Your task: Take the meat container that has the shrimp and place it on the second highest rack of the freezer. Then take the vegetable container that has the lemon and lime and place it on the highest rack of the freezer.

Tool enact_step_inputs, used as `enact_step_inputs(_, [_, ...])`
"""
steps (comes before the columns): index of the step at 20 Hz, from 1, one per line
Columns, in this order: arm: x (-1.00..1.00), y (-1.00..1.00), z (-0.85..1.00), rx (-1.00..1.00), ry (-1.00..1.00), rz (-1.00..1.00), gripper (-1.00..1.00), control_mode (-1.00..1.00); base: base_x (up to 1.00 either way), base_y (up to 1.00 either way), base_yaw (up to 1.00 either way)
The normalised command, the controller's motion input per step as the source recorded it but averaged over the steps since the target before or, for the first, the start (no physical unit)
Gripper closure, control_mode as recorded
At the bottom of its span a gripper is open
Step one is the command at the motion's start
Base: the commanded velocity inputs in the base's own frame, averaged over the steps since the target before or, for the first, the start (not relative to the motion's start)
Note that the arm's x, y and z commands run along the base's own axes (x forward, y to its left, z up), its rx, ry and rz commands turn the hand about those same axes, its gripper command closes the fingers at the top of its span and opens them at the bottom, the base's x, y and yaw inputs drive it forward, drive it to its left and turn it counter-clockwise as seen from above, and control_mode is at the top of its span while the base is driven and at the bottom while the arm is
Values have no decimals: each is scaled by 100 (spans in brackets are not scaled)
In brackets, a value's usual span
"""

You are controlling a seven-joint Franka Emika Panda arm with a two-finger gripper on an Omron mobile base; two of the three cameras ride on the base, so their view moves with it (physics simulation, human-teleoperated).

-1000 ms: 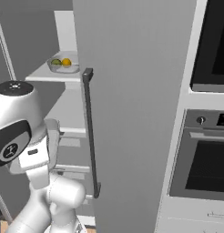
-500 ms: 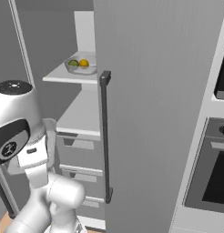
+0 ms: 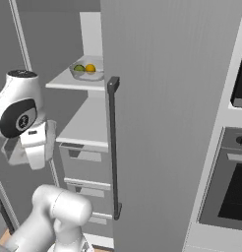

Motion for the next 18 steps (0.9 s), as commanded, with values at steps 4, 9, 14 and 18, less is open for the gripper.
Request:
enact_step_inputs(4, [75, 0, -2, 0, 0, -24, 100, -100, 0, 0, 0])
enact_step_inputs(9, [73, 0, -28, 0, 0, -19, 100, -100, 0, 0, 0])
enact_step_inputs(14, [73, 1, -59, 0, -4, -12, 100, -100, 0, 0, 0])
enact_step_inputs(18, [66, 0, -56, 0, -10, -8, 100, -100, 0, 0, 0])
